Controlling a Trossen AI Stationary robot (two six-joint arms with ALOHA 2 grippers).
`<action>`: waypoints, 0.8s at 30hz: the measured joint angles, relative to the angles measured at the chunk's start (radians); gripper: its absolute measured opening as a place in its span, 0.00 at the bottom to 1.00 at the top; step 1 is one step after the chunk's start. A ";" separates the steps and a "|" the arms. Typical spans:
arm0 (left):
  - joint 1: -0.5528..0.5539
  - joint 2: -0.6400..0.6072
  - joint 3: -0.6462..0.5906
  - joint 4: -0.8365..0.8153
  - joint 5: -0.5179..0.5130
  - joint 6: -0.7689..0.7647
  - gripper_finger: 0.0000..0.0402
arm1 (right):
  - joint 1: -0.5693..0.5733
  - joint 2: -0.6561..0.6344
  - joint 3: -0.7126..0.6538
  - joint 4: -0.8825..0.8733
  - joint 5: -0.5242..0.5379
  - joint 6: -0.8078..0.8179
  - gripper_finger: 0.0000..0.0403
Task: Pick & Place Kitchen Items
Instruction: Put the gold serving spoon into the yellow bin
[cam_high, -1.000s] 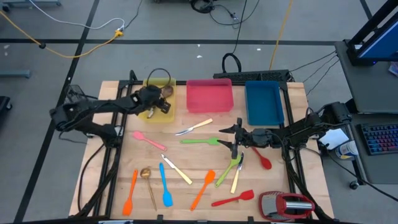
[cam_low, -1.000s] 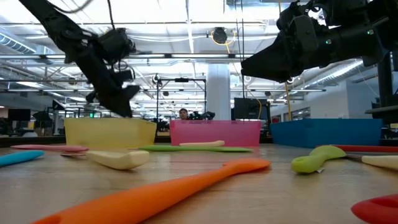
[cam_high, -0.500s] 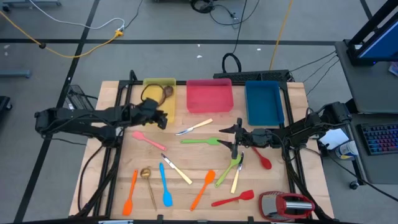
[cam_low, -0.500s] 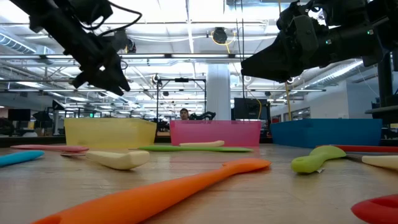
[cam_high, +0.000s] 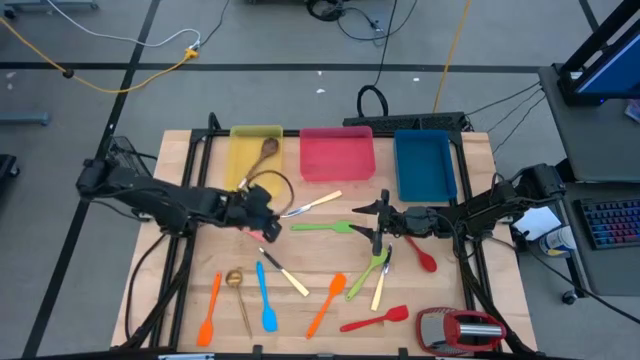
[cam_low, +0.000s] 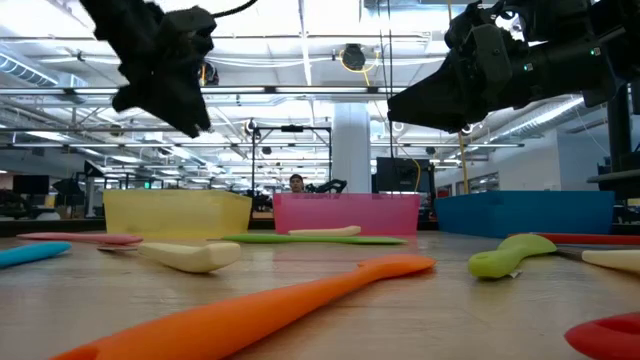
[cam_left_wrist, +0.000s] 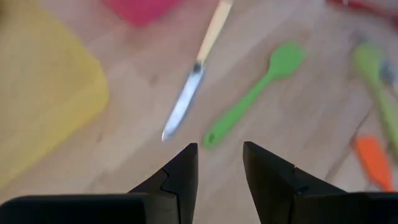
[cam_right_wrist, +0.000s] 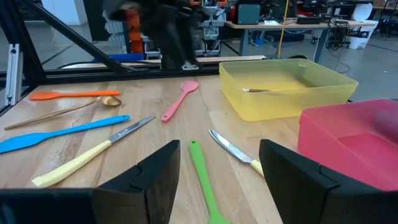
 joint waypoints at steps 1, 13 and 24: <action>-0.019 0.030 0.036 -0.063 -0.001 -0.039 0.33 | 0.000 0.000 0.000 0.000 0.000 0.000 0.53; -0.233 0.225 0.255 -0.348 0.234 -0.476 0.33 | 0.001 0.000 0.000 0.000 0.000 0.000 0.53; -0.366 0.228 0.257 -0.351 0.546 -0.814 0.33 | 0.002 0.000 0.000 -0.001 -0.001 0.000 0.53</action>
